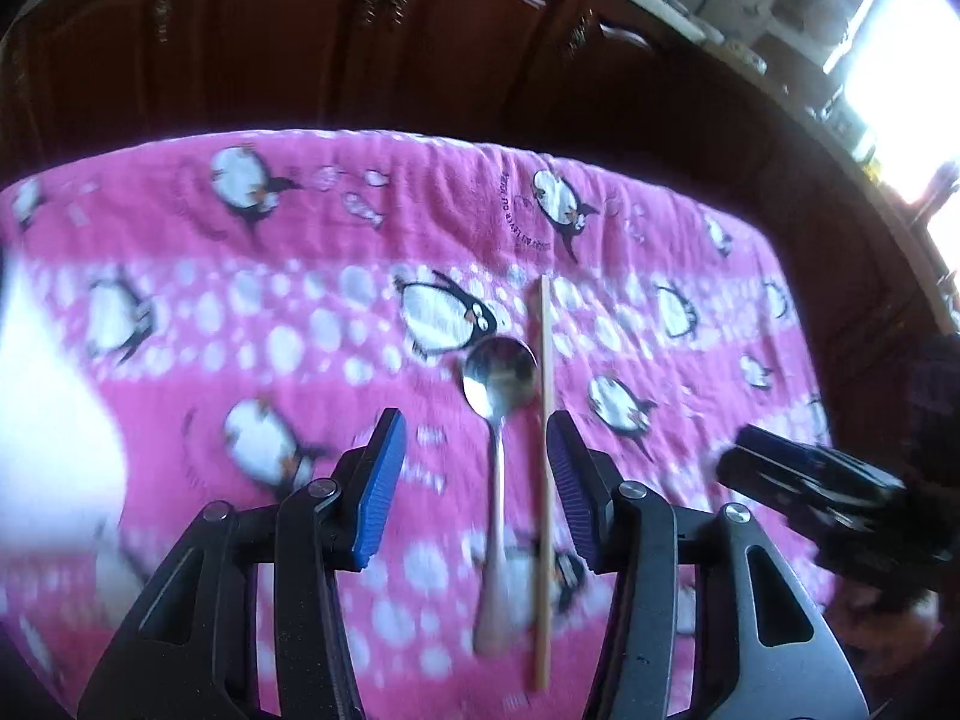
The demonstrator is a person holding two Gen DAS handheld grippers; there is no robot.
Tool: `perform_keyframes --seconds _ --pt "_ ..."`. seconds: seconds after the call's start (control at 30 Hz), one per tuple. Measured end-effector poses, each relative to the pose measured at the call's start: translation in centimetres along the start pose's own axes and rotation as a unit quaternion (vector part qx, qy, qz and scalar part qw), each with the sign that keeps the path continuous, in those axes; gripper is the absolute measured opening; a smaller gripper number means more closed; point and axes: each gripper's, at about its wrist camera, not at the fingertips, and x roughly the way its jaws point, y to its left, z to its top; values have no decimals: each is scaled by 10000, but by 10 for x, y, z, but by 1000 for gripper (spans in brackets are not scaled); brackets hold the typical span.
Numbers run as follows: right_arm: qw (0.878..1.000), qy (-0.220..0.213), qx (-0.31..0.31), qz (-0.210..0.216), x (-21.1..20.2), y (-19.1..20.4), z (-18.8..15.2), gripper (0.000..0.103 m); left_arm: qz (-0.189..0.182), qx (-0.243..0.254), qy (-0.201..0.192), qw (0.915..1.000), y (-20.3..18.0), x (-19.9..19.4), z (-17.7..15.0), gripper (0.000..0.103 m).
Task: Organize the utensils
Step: 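Move both open tools back down to the metal spoon and chopstick on the cloth, then close the left tool on the metal spoon while the right tool grasps the last chopstick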
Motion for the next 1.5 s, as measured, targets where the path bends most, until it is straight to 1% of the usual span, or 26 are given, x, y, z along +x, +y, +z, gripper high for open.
perform_keyframes --seconds 0.1,0.2,0.3,0.37,0.43,0.53,0.63,0.77,0.93,0.97,1.0,1.03,1.13,1.2,1.23,1.27,1.3,1.33,1.4,1.5 --pt "10000 13 45 31 2 -7 4 54 5 111 102 9999 3 26 11 44" --pt "9999 44 73 88 7 -12 9 54 -72 262 292 9992 4 47 19 44" --pt "9998 86 88 146 13 -15 13 54 -109 561 382 9976 -1 59 23 43" --pt "9998 113 76 164 17 -18 17 54 -100 734 404 9964 -6 64 25 35" --pt "9997 146 78 180 24 -18 21 54 -137 819 428 9956 -9 66 27 14" --pt "9996 171 85 212 31 -16 25 54 -94 846 421 9955 -10 65 25 8" --pt "9994 196 67 269 38 -10 29 54 -118 588 385 9975 3 51 18 5" --pt "9993 189 -70 314 48 3 38 54 -15 408 317 9987 16 27 1 4" --pt "9988 264 -252 322 67 22 58 54 38 294 414 9987 27 3 -23 4" --pt "9987 302 -257 309 72 24 62 54 24 244 443 9987 31 0 -26 4" --pt "9986 368 -259 279 79 28 68 50 22 210 454 9987 33 -4 -29 4" --pt "9985 403 -262 278 84 29 71 48 46 193 459 9987 36 -6 -31 4" --pt "9980 581 -211 137 105 34 81 47 51 141 489 9987 44 -11 -36 4" --pt "9975 681 -133 115 118 34 87 46 97 193 537 9983 46 -9 -37 5" --pt "9975 689 -122 96 122 34 88 43 116 209 552 9982 46 -8 -36 6" --pt "9978 654 -138 44 124 35 91 41 105 205 548 9982 46 -8 -36 10" --pt "9978 637 -164 19 126 36 93 34 73 189 556 9982 45 -5 -36 16" --pt "9978 634 -190 -2 127 37 94 23 26 153 570 9983 43 -2 -34 23" --pt "9979 620 -197 19 130 36 96 12 -19 115 582 9982 42 1 -34 24" --pt "9977 627 -151 185 128 31 97 11 -47 101 581 9982 39 8 -30 23"
